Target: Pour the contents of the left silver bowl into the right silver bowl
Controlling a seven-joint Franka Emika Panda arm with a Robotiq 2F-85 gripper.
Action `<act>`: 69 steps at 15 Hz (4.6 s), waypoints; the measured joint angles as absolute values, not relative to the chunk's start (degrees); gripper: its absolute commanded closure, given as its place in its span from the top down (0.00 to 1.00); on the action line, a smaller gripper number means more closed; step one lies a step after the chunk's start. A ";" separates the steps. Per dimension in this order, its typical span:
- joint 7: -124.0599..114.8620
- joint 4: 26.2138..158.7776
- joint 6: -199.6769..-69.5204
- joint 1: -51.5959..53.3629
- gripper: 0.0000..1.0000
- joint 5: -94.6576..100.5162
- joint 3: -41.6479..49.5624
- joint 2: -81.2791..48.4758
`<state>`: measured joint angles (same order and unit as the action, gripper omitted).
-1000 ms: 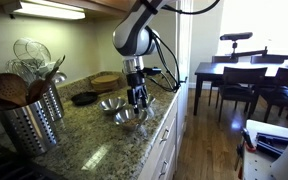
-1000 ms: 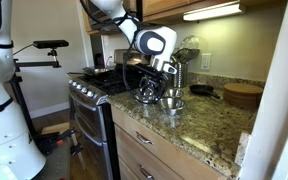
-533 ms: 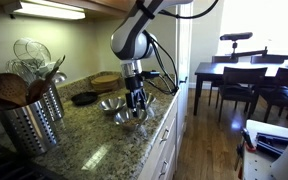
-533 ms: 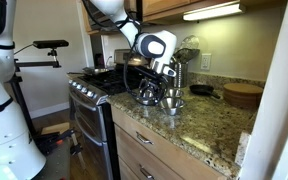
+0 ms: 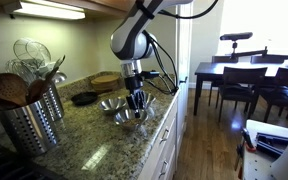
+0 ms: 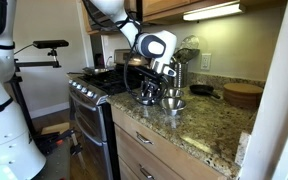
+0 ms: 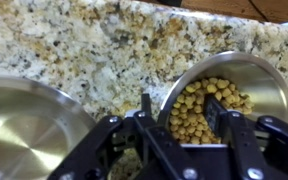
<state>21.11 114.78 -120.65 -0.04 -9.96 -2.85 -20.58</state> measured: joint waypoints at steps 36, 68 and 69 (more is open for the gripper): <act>21.11 106.38 -120.29 -5.27 0.08 -8.58 0.95 -19.76; 6.46 105.80 -120.05 -0.96 0.08 25.79 5.96 -16.34; 5.90 105.80 -119.97 -0.67 0.08 27.04 5.96 -16.21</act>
<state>5.90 105.80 -119.97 -0.67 27.04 5.96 -16.21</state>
